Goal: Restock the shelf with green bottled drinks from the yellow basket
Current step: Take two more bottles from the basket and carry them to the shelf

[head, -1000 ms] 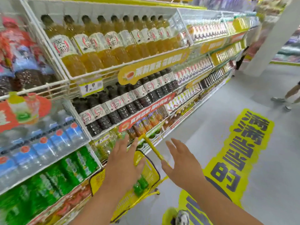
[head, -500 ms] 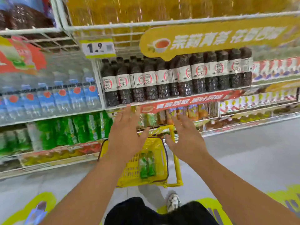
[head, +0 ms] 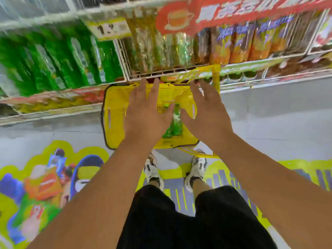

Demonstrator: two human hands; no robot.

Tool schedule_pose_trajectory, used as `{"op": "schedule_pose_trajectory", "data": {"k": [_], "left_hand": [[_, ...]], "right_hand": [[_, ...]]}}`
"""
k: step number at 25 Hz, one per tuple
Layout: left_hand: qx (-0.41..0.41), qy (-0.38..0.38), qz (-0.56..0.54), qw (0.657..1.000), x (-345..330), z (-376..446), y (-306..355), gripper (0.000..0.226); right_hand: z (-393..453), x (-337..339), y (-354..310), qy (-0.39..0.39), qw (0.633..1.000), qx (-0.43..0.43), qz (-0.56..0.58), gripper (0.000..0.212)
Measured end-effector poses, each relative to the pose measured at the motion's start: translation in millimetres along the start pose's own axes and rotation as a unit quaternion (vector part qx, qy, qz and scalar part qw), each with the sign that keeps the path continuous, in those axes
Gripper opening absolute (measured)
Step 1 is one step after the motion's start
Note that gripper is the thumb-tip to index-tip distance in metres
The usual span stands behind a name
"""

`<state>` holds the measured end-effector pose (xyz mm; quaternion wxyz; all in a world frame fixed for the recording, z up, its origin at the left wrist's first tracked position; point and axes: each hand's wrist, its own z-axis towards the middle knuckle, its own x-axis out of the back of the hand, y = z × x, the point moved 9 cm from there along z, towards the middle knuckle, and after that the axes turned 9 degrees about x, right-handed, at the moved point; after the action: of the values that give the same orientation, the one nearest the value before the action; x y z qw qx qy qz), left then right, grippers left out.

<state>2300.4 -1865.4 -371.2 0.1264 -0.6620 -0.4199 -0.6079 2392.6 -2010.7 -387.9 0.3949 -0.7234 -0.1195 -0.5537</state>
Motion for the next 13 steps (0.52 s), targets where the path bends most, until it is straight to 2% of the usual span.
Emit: {"op": "schedule_pose_trajectory", "data": {"k": [7, 13], "left_hand": [[0.048, -0.075, -0.013, 0.996, -150, 24, -66, 0.078], [0.076, -0.108, -0.015, 0.991, -254, 49, -108, 0.081]], "right_hand": [[4, -137, 57, -0.057, 0.996, -0.058, 0.023, 0.079], [14, -242, 98, -0.093, 0.988, -0.116, 0.030, 0.078]]}}
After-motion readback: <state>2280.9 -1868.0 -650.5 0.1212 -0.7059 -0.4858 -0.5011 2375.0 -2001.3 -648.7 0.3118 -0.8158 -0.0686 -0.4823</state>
